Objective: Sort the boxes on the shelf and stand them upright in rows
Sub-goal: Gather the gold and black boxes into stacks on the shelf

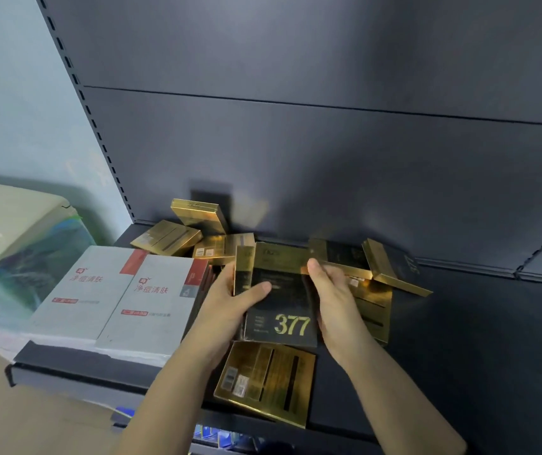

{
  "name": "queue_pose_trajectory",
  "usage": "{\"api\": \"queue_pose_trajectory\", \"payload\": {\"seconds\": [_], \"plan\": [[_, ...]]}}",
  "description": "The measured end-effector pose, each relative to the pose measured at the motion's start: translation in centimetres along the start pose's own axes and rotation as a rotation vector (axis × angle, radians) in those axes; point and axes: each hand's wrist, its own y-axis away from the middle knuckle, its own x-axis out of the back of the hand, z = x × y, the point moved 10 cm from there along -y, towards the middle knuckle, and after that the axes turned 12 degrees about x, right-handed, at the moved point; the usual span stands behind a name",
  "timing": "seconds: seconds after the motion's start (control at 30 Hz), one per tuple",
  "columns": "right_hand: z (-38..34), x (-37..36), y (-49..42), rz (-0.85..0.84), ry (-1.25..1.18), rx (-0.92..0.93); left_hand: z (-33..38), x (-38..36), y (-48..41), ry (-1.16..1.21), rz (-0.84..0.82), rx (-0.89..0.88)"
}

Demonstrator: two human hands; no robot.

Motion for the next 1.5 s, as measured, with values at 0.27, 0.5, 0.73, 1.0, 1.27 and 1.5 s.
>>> {"api": "queue_pose_trajectory", "payload": {"seconds": [0.27, 0.5, 0.73, 1.0, 1.27, 1.5], "plan": [[4.2, -5.1, 5.3, -0.799, 0.877, 0.063, 0.9, 7.0, 0.2, 0.263, 0.217, -0.084], [4.6, -6.1, 5.5, -0.803, 1.137, 0.379, 0.6, 7.5, 0.1, 0.273, 0.262, -0.104], [1.5, -0.7, 1.7, -0.570, 0.535, 0.130, 0.3, 7.6, 0.2, 0.371, 0.258, -0.107], [0.7, 3.4, 0.5, -0.127, -0.573, -0.156, 1.8, 4.9, 0.7, 0.294, 0.168, -0.175], [0.4, 6.2, 0.7, 0.061, -0.612, -0.148, 0.2, 0.6, -0.3, 0.161, 0.046, -0.098], [-0.2, 7.6, 0.8, 0.002, -0.470, -0.037, -2.1, -1.1, -0.6, 0.075, 0.008, -0.021]]}}
